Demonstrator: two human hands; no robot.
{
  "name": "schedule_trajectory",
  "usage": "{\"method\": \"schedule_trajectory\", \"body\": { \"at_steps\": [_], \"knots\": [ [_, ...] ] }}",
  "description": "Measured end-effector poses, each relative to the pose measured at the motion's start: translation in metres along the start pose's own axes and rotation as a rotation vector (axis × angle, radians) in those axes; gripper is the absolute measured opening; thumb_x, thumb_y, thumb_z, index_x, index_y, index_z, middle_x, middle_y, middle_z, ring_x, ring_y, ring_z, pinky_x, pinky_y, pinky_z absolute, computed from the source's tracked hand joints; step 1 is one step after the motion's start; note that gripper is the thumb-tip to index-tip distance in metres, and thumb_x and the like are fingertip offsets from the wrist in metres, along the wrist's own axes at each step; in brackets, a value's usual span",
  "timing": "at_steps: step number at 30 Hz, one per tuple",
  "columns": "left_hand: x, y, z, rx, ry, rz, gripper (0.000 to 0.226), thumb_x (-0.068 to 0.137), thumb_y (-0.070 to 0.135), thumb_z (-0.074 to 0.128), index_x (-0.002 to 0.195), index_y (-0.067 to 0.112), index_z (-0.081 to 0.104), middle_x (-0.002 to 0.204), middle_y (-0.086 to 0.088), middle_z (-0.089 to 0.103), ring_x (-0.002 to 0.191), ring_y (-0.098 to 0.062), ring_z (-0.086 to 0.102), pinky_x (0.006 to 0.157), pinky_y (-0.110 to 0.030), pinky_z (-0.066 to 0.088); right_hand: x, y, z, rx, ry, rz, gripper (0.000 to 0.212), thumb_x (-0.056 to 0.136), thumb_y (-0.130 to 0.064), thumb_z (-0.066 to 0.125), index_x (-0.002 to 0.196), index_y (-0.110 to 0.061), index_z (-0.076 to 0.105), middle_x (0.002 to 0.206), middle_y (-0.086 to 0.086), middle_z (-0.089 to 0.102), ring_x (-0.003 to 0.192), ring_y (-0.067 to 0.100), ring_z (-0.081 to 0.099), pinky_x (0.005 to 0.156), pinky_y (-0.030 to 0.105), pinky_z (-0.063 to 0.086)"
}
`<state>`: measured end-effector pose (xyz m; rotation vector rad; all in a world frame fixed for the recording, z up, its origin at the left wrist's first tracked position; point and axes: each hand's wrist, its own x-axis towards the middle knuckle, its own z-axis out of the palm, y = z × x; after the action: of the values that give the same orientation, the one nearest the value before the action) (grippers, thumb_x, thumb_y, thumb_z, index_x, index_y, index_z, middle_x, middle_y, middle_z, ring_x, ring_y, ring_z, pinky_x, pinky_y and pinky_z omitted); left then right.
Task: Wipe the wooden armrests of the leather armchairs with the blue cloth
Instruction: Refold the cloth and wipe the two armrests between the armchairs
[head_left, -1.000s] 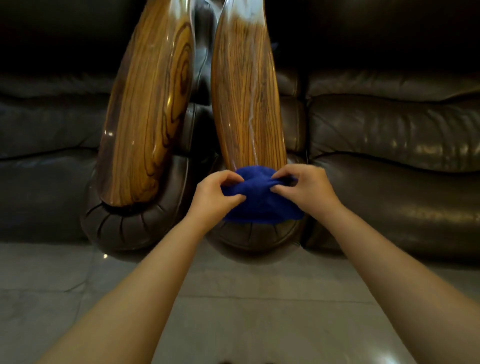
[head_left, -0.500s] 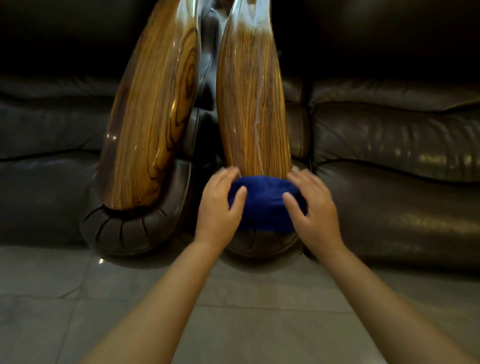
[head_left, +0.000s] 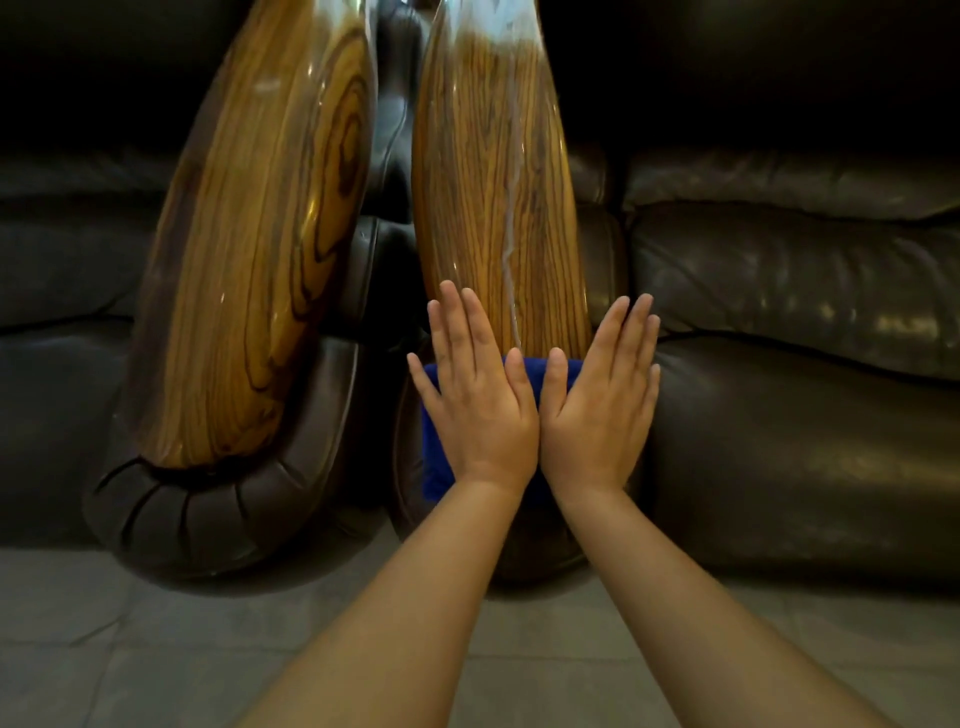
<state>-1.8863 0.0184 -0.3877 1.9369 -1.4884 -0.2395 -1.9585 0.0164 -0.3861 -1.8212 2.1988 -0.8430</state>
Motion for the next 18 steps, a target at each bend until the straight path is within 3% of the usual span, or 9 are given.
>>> {"method": "schedule_trajectory", "body": {
  "at_steps": [9,18],
  "knots": [
    [0.044,0.002,-0.003,-0.142,-0.002,-0.010,0.054,0.095,0.034,0.016,0.144,0.019,0.001,0.152,0.011,-0.006,0.142,-0.005,-0.005,0.117,-0.036,0.001,0.047,-0.017,0.001,-0.028,-0.022,-0.113,0.063,0.093,-0.044,0.020,0.146,-0.016,0.000,0.157,0.006,0.004,0.144,0.019,0.002,0.115,0.042,0.012],
    [0.098,0.006,-0.009,-0.161,-0.022,-0.021,0.055,0.094,0.035,0.014,0.145,0.019,0.004,0.151,0.014,-0.006,0.141,0.000,-0.006,0.117,-0.035,0.000,0.092,-0.044,0.006,-0.058,0.003,-0.104,0.063,0.093,-0.043,0.020,0.146,-0.015,0.002,0.157,0.006,0.006,0.144,0.019,0.005,0.115,0.045,0.017]
  ]
}}
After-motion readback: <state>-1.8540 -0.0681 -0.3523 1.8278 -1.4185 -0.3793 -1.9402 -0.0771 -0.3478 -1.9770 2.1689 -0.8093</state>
